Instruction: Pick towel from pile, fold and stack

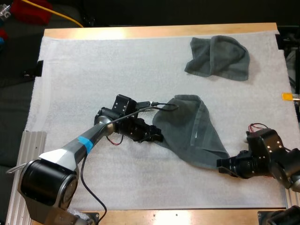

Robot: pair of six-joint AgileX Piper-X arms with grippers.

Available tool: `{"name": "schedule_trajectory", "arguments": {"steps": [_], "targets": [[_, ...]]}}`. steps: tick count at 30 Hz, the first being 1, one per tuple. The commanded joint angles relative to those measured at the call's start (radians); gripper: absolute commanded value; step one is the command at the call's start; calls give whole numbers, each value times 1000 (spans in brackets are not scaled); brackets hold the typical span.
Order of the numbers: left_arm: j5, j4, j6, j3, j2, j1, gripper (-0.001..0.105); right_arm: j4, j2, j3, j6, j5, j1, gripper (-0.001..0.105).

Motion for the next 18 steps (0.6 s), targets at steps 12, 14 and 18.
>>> {"name": "schedule_trajectory", "arguments": {"steps": [12, 14, 18], "targets": [[-97, 89, 108, -5, -25, -6, 0, -26, -5, -1, 19, 5, 1, 1], [-121, 127, 156, -14, -54, -6, 0, -45, -5, -6, 19, 5, 1, 1], [-194, 199, 247, -42, -161, -6, 0, -85, -5, -42, 19, 37, 1, 1]]}}
